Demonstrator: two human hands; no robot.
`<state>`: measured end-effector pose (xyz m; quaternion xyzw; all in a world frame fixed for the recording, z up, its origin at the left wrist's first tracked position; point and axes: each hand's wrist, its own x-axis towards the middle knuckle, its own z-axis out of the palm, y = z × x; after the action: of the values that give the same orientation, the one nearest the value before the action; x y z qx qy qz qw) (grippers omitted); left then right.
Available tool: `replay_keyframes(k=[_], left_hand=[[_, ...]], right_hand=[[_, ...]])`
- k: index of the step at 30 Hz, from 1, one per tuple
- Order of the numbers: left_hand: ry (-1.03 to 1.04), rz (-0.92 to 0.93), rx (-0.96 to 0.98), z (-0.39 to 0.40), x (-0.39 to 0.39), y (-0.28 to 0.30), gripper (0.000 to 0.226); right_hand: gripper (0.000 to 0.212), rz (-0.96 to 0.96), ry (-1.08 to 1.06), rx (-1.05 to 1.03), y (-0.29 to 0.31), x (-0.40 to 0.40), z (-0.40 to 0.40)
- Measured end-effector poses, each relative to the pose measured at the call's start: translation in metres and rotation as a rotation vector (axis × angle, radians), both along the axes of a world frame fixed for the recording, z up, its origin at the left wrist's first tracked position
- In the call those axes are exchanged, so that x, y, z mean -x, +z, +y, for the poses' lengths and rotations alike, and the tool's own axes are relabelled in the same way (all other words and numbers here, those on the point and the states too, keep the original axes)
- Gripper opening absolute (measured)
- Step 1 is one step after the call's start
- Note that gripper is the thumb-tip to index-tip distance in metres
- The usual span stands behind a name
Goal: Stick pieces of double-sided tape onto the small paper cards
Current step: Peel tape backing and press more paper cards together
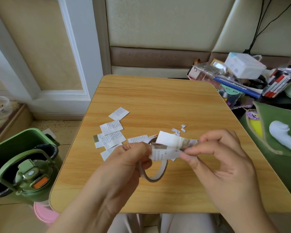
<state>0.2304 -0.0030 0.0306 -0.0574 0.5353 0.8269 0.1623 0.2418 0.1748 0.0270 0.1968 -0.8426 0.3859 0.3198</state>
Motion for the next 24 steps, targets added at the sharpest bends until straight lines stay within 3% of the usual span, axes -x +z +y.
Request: replay_keyframes(k=[2,7,15,18,21,24], left_hand=[[-0.033,0.037,0.052,-0.001,-0.002,0.002,0.019],[-0.048,0.133,0.221,-0.001,-0.007,0.007,0.027],[-0.050,0.025,0.043,-0.002,-0.005,-0.002,0.022],[-0.110,-0.013,-0.026,-0.002,-0.004,-0.004,0.034],[-0.113,-0.030,-0.044,-0.002,-0.004,-0.003,0.021],[-0.085,-0.067,-0.029,-0.003,-0.002,-0.006,0.029]], right_hand=[[0.009,-0.015,-0.036,-0.022,0.002,0.000,0.000],[0.015,0.025,-0.094,-0.194,0.009,-0.002,-0.003],[0.014,0.235,0.085,-0.217,0.008,-0.007,0.001],[0.015,0.254,0.113,-0.204,0.006,-0.009,0.002],[0.015,0.246,0.135,-0.197,0.005,-0.011,0.003],[0.008,0.234,0.175,-0.163,0.009,-0.013,0.003]])
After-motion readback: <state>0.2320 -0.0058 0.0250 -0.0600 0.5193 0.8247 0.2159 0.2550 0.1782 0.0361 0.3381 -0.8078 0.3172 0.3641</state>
